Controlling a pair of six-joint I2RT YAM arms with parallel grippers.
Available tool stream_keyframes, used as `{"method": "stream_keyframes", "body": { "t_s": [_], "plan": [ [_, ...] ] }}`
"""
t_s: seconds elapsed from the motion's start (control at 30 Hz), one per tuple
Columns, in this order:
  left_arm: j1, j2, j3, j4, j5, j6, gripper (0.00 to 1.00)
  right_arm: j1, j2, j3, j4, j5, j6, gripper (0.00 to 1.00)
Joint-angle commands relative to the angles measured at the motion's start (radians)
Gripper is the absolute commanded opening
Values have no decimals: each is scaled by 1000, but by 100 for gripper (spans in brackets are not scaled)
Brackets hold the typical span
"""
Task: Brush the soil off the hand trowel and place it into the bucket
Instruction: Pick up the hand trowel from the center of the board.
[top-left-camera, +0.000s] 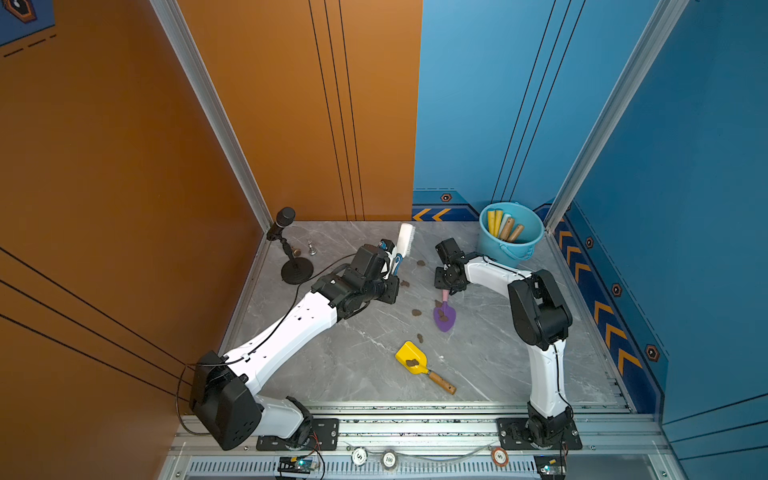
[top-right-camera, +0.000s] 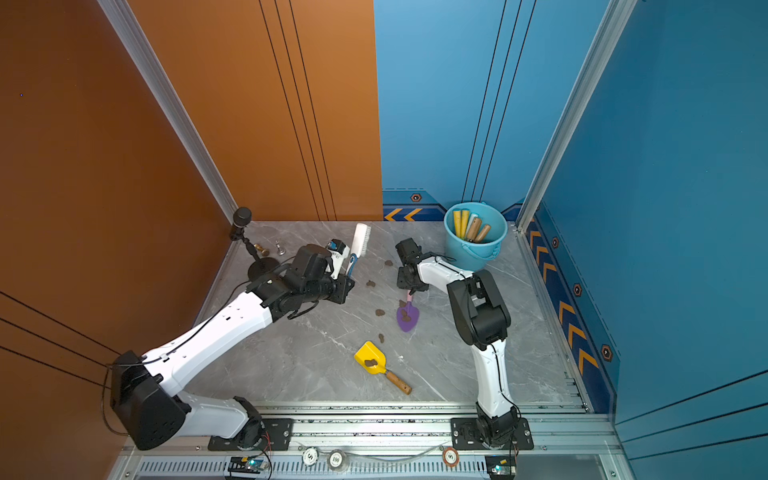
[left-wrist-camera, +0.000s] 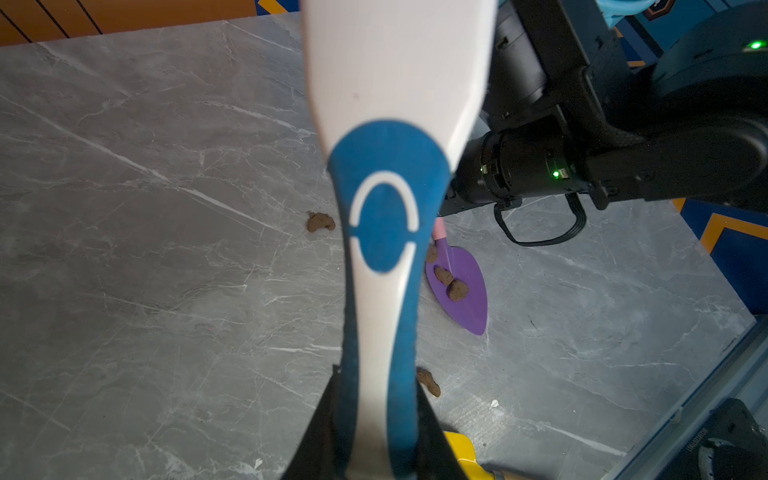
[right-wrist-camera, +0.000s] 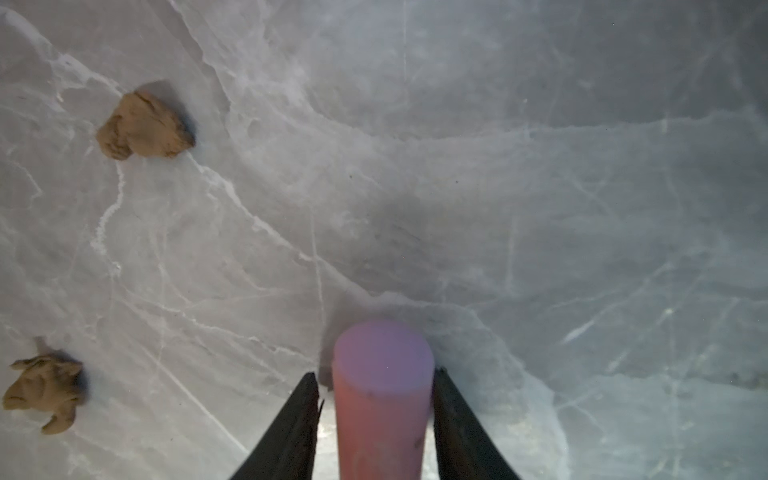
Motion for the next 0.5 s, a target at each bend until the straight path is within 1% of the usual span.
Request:
{"method": "stream_keyframes", "body": {
  "t_s": [0.0,0.07,0.1,0.13,0.27,0.4,0.47],
  "plan": [
    [-11,-3,17,-21,-21,3,0,5,8,22,-40,33,11,37],
    [-11,-6,16,-36,-20,7,0,7,1,21,-36,36,13,33],
    [-11,-7,14,-43,-22,12,0,7,-3,21,-33,36,12,29],
    [-12,-9,14,-53,-25,17,0,7,-8,23,-34,36,11,27],
    [-16,-17,13,-108,-45,50,0,19,-36,30,-28,68,-15,23],
    [-38,-3,15,-191,-87,102,0,39,-123,38,-6,136,-40,20],
    [-64,9,11,-212,-102,116,0,50,-158,36,13,177,-49,18]
  ]
}}
